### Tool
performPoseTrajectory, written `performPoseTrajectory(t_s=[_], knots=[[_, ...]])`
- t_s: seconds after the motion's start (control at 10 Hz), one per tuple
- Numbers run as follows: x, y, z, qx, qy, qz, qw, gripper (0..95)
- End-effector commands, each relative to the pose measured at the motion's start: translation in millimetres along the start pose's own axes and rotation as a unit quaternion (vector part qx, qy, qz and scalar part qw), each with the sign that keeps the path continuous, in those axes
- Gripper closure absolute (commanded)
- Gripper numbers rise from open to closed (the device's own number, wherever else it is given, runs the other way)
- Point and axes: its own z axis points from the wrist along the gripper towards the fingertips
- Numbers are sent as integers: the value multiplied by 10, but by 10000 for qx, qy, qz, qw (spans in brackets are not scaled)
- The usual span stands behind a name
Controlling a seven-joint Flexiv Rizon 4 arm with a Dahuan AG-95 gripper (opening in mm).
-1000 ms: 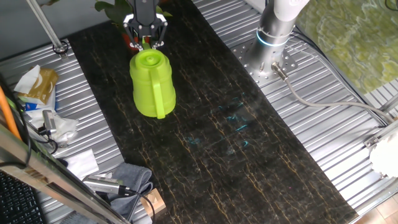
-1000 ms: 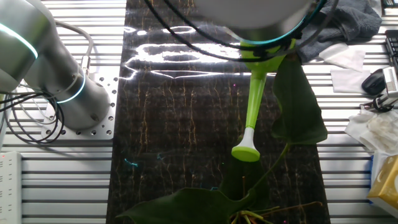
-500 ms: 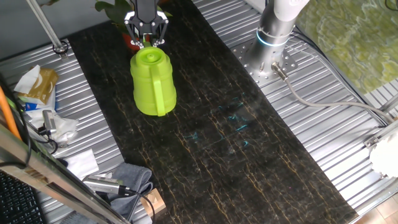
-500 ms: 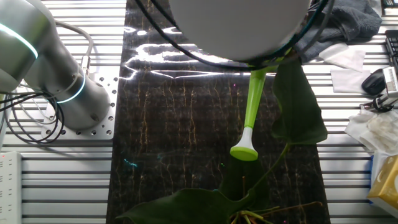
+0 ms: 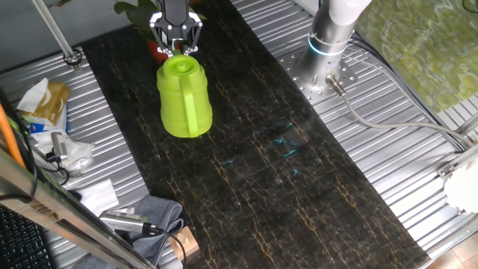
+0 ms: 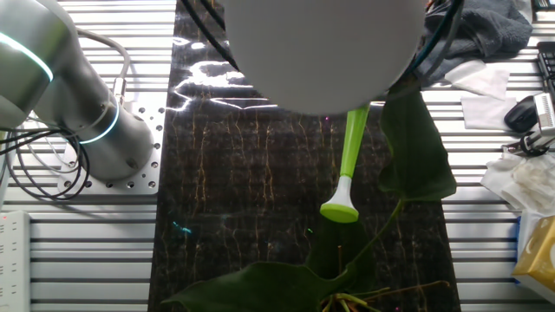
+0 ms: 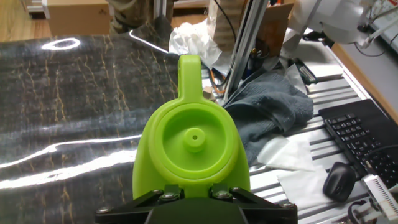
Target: Water the plant
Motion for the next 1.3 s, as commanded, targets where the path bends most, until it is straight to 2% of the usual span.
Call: performPoseTrajectory(t_s=[0.1,0.4,0.8,0.9,1.0,1.1,1.2,1.3], knots=[[-14,17,-39,-14,-103,-14,9999,950],[1,46,-85,-28,-153,-17,9999,950],[11,62,-111,-29,-114,-20,9999,950],[8,60,-109,-32,11,-60,10000,950],[3,55,-100,-81,268,-68,9996,950],[-6,41,-80,-114,587,-119,9981,950],[-17,25,-58,-95,744,-156,9971,950],[-28,10,-39,-82,818,-190,9964,950]])
